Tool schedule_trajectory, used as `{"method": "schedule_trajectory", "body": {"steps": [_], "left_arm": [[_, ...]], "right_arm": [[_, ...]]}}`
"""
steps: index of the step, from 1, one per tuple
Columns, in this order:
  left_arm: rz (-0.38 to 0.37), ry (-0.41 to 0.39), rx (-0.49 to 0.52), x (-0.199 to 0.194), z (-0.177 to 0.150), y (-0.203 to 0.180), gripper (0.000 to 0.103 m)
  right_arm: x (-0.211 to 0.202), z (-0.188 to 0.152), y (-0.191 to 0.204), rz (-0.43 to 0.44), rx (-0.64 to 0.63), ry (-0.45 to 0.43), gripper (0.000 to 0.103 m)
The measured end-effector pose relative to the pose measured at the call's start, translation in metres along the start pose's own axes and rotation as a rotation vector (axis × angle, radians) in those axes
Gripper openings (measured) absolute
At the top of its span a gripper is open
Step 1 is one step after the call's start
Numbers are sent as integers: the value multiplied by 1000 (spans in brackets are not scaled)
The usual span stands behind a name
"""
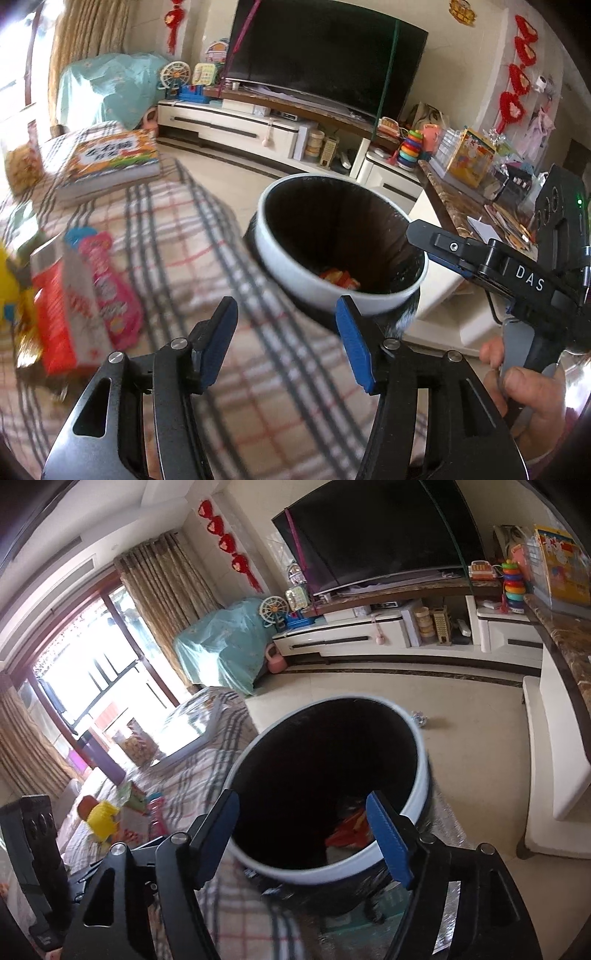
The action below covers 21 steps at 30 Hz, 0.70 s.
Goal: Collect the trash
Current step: 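Grasp the yellow snack wrapper with the left tool while the right tool grasps the red box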
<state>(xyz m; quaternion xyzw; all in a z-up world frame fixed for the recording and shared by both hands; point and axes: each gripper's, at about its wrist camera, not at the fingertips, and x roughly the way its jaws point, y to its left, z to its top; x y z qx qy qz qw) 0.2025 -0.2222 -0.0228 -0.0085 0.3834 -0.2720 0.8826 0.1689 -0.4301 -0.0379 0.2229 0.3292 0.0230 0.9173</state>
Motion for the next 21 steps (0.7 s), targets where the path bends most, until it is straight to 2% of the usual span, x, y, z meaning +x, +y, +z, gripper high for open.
{"method": "schedule_trajectory", "body": {"steps": [6,21], "left_arm": [[16,-14,-56,-26,-17,26,56],[118,-27,-168,-73,-62,92,56]], "right_arm": [[0,-16,20,36,-8,21,74],[12,-54,66,113,-34,97,74]]}}
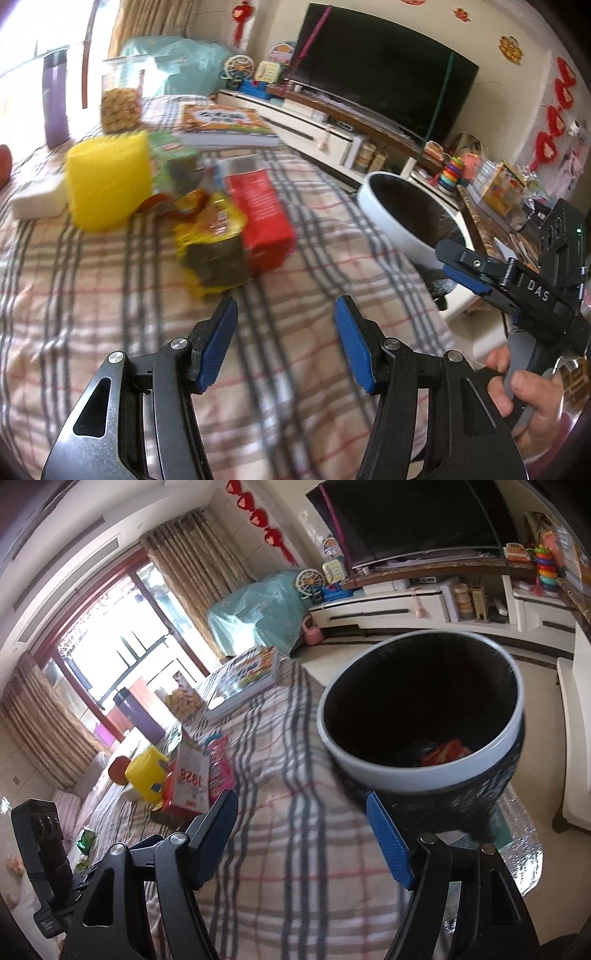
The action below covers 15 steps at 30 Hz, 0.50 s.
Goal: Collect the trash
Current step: 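Grasp the yellow snack wrapper with the left tool while the right tool grasps the red box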
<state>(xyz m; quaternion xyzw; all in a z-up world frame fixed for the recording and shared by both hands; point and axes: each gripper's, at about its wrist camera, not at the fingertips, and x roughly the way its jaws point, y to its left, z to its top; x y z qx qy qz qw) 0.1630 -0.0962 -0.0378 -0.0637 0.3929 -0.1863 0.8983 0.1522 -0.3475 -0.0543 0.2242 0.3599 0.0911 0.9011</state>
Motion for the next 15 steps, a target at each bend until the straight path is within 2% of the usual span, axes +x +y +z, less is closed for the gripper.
{"method": "schedule_trajectory", "body": {"steps": [7,15], "left_arm": [[39,-5,-60,-6,-8,34,56],[66,-6,-86,-5,-8,54,56]], "right_arm": [[10,-12,22,24,-30,28,74],[27,-23,49,47,-82,63,74]]}}
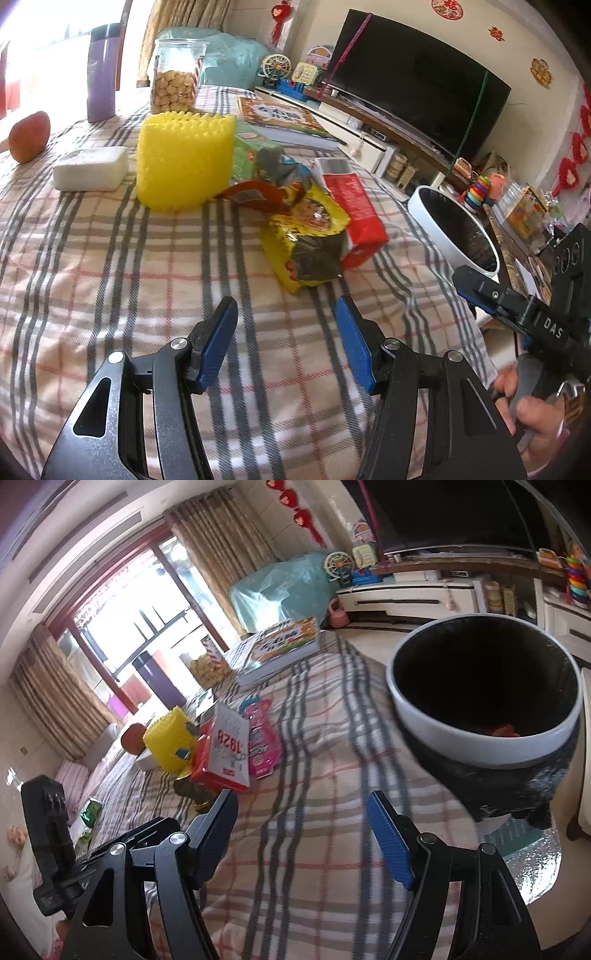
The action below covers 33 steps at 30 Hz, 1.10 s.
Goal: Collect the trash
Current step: 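Grasp the yellow snack wrapper with the left tool while the right tool grasps the red box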
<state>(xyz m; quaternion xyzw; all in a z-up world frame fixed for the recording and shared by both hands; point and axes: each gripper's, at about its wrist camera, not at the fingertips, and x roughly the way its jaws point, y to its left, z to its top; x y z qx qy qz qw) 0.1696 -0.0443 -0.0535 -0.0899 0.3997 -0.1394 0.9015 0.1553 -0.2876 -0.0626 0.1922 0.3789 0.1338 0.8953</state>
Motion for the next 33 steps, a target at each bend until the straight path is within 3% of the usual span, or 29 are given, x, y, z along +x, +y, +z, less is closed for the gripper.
{"method": "schedule_trajectory", "body": {"steps": [12,14,16,17,22,27,33], "left_arm": [[20,16,5,28,23,4,55],[16,9,10,31,27,4,41],[2,23,29,34,29,2,4],[-3,25,34,35,28,1,2],[11,-11,69,16,18,3,1],[49,-27,30,-6,8,26,1],[71,-18,-30,-8,0,51,1]], "right_arm": [[9,1,10,18,-6,6,74],[12,0,13,21,-9,10,74],[13,-2,16,28,-11,15,74],[15,-2,17,34,-11,17,74],[21,-3,31,61,-33,21,74],[33,-2,51,81,-87,32,74],[63,5,76,26,-172,47,73]]}}
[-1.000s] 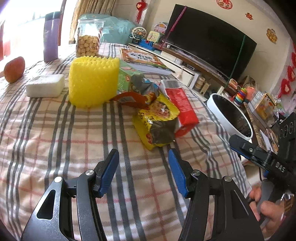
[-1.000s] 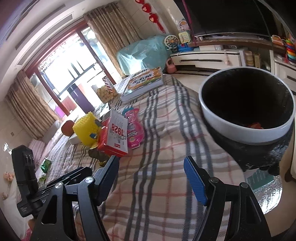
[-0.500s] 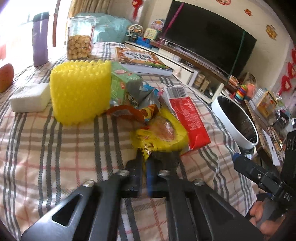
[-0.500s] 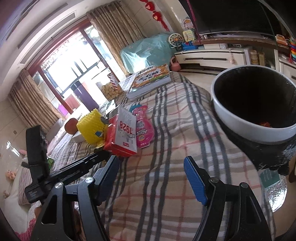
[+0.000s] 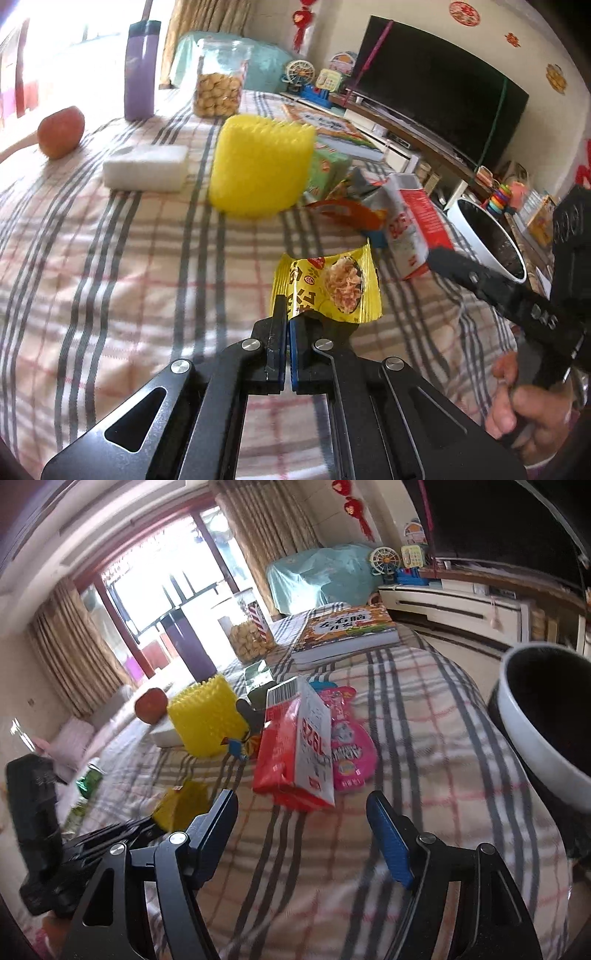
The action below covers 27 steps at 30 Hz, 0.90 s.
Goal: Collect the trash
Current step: 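Grasp the yellow snack wrapper with the left tool while the right tool grasps the red box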
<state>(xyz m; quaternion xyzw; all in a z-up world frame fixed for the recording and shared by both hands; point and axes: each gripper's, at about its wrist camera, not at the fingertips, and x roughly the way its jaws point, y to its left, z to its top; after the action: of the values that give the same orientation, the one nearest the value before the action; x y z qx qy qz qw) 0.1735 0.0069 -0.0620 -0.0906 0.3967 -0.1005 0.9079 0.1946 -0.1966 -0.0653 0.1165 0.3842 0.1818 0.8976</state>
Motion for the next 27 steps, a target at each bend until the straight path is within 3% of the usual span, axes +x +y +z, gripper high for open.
{"method": "schedule_trajectory", "body": {"steps": [3,6,8,22,27], "left_arm": [[-3,1,-7,2,0,1,1],[-5,-1,3,2,0,-1,1],[-6,-6,6,1,0,-2,1],[-83,11,32,3,1,-35,1],[-92,20,48,7,0,-44,1]], "right_arm": [[14,7,10,-32,-52,10,69],[25,11,11,-73,-78,21,52],[28,12,7,-78,-67,30,34],[-18,-4,-24,-30,34,5,33],[-19,-11,-33,-35,36,47,33]]}}
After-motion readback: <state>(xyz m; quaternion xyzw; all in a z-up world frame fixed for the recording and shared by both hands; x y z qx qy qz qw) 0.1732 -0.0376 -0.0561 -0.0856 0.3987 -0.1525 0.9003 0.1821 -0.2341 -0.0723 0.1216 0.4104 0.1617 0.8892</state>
